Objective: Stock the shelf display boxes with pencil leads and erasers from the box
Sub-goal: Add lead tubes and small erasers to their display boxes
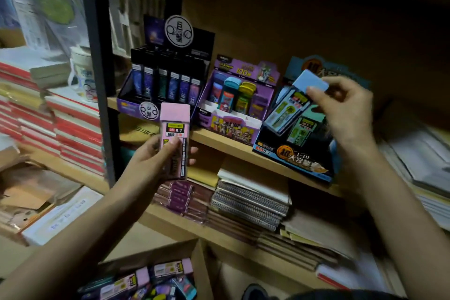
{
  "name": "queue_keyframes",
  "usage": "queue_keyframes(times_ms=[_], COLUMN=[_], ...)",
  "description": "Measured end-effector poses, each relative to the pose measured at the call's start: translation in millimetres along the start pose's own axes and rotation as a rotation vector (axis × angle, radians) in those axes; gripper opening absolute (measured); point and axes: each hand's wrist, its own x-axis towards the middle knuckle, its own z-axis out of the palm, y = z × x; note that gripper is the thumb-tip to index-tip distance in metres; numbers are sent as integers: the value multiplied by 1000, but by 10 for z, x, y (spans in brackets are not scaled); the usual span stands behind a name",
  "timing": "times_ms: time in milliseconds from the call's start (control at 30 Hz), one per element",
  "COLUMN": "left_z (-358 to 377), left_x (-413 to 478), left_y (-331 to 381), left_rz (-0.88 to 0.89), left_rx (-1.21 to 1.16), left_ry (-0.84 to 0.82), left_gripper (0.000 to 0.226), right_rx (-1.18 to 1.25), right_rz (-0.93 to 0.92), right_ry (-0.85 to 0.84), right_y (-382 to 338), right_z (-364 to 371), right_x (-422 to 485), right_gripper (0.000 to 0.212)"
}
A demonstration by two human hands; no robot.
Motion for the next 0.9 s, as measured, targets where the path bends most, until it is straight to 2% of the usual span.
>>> queue_keyframes(times_ms=[133, 267, 400, 633, 800, 900], left_z=[80, 120, 130, 126, 154, 215], left_x=[36, 39, 36, 5, -4, -13], left_y=[-65, -126, -177, -259, -264, -256], left_rz=[15, 12, 14, 37, 22, 4], left_rx=[21, 40, 85, 155, 142, 107], left_ry=[7, 13, -18, -58, -87, -87], left_gripper=[23, 22, 26, 20, 22, 22], right_rx=[-187, -342, -404, -340, -567, -630], right_rz=[-111, -174, -204, -185, -271, -242], right_ry=[13, -63, -158, -168, -104, -124], right_y=[87, 247, 394, 463, 535, 566], right_z=[-22, 75, 125, 126, 180, 186], right_x=[192, 244, 224, 230, 262, 258], right_gripper=[18, 20, 20, 26, 22, 24])
